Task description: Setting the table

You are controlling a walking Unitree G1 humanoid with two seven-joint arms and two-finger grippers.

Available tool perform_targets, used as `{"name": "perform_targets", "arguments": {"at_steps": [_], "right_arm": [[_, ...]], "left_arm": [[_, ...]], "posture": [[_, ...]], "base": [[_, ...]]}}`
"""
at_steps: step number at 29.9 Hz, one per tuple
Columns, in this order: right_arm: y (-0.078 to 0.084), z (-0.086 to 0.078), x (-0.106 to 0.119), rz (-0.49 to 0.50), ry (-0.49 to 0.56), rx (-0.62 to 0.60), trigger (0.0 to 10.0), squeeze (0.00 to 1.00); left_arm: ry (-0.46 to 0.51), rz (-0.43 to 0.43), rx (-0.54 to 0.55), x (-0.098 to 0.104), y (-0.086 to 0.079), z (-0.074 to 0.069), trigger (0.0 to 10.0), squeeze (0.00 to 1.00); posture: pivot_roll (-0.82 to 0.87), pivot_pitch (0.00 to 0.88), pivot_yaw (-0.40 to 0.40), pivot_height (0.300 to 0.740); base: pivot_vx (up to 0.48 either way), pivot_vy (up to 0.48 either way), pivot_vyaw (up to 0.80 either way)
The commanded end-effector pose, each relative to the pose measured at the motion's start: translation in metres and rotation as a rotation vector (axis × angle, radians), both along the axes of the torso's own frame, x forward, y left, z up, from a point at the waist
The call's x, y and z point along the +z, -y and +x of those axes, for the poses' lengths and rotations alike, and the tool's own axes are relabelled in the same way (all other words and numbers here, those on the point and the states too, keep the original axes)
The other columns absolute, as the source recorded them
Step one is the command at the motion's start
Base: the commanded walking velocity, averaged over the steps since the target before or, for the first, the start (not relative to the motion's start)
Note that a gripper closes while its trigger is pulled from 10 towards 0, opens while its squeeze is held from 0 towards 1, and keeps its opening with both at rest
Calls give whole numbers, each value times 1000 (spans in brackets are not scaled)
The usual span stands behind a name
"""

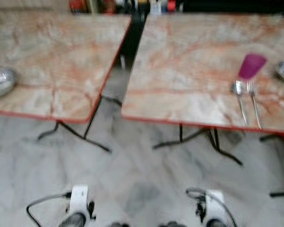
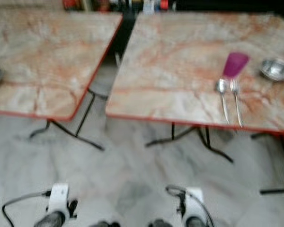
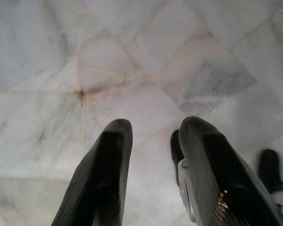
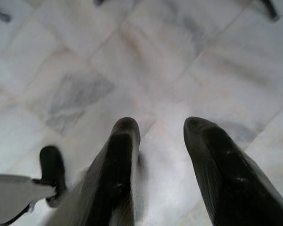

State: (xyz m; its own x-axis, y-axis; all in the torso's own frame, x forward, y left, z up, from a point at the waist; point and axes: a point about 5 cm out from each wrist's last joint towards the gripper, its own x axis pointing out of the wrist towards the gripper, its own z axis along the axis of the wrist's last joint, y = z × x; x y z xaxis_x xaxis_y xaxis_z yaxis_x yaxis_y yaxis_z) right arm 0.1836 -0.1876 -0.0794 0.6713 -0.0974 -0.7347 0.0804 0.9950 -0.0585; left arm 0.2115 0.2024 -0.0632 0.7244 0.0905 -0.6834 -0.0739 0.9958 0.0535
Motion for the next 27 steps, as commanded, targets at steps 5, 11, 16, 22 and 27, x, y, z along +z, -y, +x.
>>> {"name": "perform_targets", "arguments": {"at_steps": [5, 11, 16, 22, 27], "right_arm": [[9, -9, -4, -27, -42, -40, 10000, 0], [8, -11, -6, -35, -56, -28, 10000, 0], [8, -12, -7, -49, -67, -44, 10000, 0], [6, -11, -6, -39, -64, -54, 10000, 0], [2, -3, -2, -18, -19, -53, 10000, 0]], "left_arm": [[-21, -4, 3, -4, 1, -6, 10000, 0], [-18, -1, 4, -4, 0, -7, 10000, 0], [-36, -3, -18, -5, 0, -8, 10000, 0], [-66, -1, -27, -6, -4, -10, 10000, 0], [-64, -5, -13, -5, -7, -9, 10000, 0]], "posture": [[-111, 120, 70, 740], [-113, 104, 72, 740], [-122, 71, 85, 740], [-134, 35, 96, 740], [-136, 29, 95, 740]], "base": [[0, -355, 0], [0, -354, 0], [0, -217, 0], [0, 0, 0], [0, 0, -450]]}}
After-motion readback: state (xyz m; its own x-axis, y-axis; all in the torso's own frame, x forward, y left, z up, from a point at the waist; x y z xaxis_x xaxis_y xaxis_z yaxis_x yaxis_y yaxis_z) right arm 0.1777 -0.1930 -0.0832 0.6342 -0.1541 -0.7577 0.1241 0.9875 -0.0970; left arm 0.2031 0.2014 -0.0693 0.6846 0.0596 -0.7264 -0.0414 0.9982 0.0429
